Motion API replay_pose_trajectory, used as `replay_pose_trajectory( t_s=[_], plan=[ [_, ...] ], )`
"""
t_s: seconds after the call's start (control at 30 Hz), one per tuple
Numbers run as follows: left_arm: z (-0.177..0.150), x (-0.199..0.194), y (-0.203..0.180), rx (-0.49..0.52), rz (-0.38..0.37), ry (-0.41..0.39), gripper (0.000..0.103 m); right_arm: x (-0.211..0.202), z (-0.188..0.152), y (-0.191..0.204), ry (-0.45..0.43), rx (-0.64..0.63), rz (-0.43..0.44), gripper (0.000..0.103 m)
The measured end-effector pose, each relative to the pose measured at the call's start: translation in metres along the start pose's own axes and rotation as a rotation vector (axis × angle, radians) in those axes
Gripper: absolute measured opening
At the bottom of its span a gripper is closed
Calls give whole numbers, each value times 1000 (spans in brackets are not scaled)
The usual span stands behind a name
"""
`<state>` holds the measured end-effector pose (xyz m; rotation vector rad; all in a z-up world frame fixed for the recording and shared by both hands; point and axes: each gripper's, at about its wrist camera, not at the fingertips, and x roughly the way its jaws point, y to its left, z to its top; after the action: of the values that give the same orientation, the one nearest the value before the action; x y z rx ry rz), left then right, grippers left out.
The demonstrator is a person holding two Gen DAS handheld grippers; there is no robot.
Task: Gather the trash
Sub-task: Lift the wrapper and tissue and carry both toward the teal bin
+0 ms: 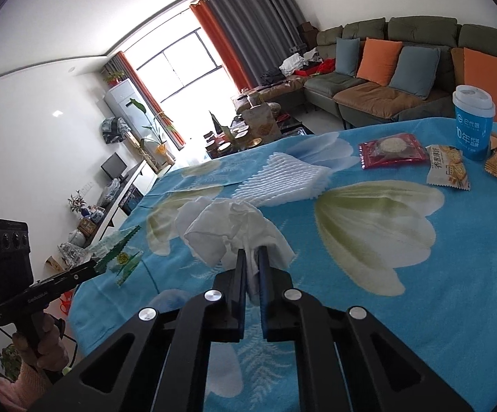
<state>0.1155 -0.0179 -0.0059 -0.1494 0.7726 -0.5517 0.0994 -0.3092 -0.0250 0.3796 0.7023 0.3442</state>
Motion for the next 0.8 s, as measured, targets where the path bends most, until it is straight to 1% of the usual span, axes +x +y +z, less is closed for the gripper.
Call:
replay_pose_trajectory(
  t_s=[0.2,0.4,0.57,0.8],
  plan=[
    [-8,-20,11,-21,16,-26,1,2,-6,35,11,-44,77,6],
    [-19,-40,28,-46,48,-53,1,18,-11,70,47,-87,141,6],
    [-27,-57,41,-69,90,-77,1,29,-14,93,70,-110,182,6],
    [-38,-78,60,-108,118,-98,1,44,-17,118,99,-138,223,6]
  ],
)
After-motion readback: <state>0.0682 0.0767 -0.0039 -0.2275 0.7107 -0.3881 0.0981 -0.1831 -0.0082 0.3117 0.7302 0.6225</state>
